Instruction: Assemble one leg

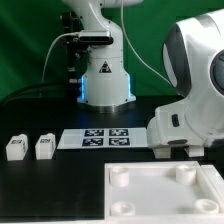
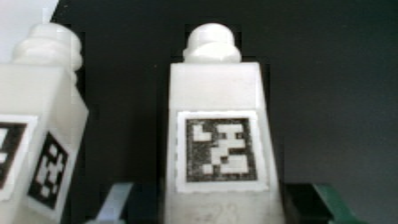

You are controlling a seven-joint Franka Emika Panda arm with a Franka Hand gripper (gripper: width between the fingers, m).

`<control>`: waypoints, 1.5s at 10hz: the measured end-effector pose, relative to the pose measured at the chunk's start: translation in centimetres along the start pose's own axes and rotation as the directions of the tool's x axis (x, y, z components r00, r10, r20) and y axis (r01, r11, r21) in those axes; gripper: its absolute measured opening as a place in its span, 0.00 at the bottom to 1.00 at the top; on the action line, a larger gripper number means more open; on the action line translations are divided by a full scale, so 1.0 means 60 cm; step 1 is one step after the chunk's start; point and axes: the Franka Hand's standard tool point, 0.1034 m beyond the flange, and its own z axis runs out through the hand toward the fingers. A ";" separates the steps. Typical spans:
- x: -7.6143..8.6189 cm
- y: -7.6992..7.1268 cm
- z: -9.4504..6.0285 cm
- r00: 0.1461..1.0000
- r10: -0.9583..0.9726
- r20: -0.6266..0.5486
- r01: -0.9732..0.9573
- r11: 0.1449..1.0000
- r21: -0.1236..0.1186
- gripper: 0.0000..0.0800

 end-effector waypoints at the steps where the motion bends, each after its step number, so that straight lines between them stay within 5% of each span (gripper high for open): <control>1: -0.001 0.007 -0.044 0.998 -0.054 -0.031 0.054 0.999 0.002 0.36; 3: -0.018 0.025 -0.120 0.994 -0.097 -0.057 0.098 0.995 0.020 0.36; 5: -0.021 0.037 -0.209 0.944 -0.103 -0.314 0.112 0.994 0.009 0.37; 6: -0.045 0.037 -0.225 0.913 -0.104 -0.393 0.108 0.994 -0.013 0.37; 8: -0.030 0.042 -0.223 0.820 -0.094 -0.565 0.097 0.995 -0.025 0.37; 10: -0.021 0.047 -0.239 0.663 -0.093 -0.743 0.091 0.995 -0.044 0.37; 11: -0.014 0.059 -0.269 0.612 -0.144 -0.778 0.118 0.989 -0.090 0.37; 12: 0.001 0.071 -0.335 0.489 -0.173 -0.855 0.127 0.984 -0.127 0.37; 14: 0.004 0.068 -0.404 0.218 -0.168 -0.961 0.098 0.984 -0.150 0.37; 15: 0.000 0.063 -0.395 0.156 -0.162 -0.974 0.093 0.984 -0.149 0.37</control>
Offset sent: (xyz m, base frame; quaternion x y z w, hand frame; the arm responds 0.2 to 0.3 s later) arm 0.0550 -0.0284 0.0865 0.0028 0.2486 -0.0568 0.9669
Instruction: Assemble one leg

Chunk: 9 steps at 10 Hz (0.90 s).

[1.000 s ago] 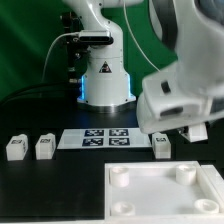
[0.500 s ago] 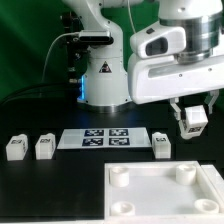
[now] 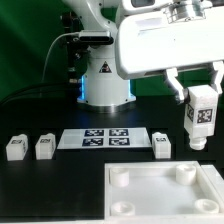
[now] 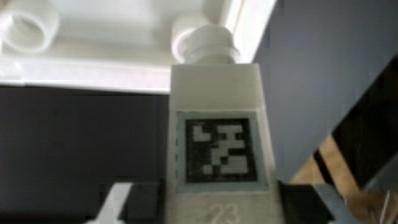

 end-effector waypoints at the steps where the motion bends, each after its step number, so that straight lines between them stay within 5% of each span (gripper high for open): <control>1: 0.002 0.006 -0.001 0.995 -0.015 -0.102 0.013 1.000 -0.015 0.37; 5: -0.012 0.007 0.011 0.997 -0.014 -0.074 0.013 1.000 -0.013 0.37; 8: 0.047 0.004 0.066 0.997 -0.028 -0.066 0.028 1.000 0.002 0.37; 9: 0.040 0.005 0.080 0.998 -0.024 -0.065 0.024 1.000 0.003 0.37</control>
Offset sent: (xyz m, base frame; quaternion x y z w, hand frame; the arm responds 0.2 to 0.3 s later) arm 0.0000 0.0000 0.0000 0.0000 0.0000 0.0000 1.0000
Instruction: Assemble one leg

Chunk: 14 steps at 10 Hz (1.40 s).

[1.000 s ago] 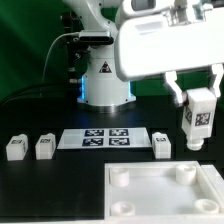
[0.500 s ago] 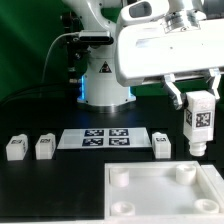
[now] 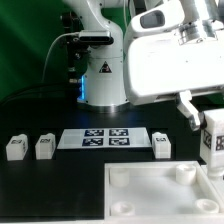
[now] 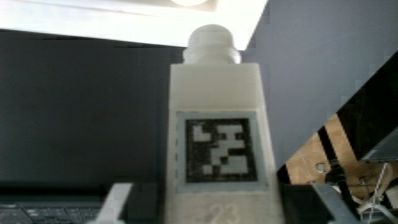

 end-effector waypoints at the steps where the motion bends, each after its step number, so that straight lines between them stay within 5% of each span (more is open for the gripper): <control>1: -0.016 -0.002 0.016 1.000 0.002 -0.006 -0.002 1.000 0.000 0.37; 14: -0.076 0.011 0.056 1.000 0.017 -0.003 -0.017 1.000 -0.017 0.37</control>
Offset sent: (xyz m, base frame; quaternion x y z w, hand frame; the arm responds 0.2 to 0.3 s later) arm -0.0045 -0.0049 -0.0125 0.0029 0.0098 -0.0049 0.9999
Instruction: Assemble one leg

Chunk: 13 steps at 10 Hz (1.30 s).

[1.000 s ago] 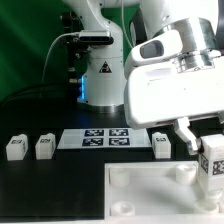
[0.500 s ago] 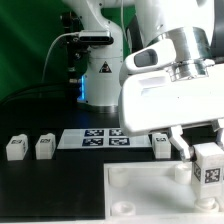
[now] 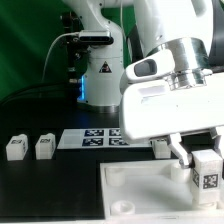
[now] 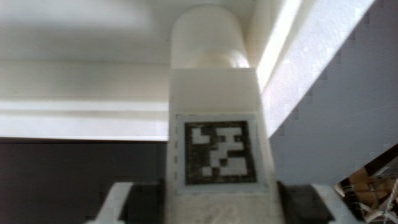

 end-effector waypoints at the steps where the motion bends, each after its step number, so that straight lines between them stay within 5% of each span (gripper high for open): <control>1: 0.000 0.000 0.000 1.000 0.002 0.006 -0.002 1.000 0.000 0.37; 3: -0.003 0.000 0.003 0.999 0.003 0.040 -0.003 1.000 0.006 0.37; 5: -0.005 0.000 0.003 0.999 0.003 0.044 -0.003 1.000 0.006 0.74; 13: -0.005 -0.001 0.005 0.998 0.003 0.057 -0.003 1.000 0.009 0.81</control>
Offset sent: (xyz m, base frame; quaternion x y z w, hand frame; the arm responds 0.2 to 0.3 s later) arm 0.0000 0.0000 0.0000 0.0000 0.0000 0.0000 1.0000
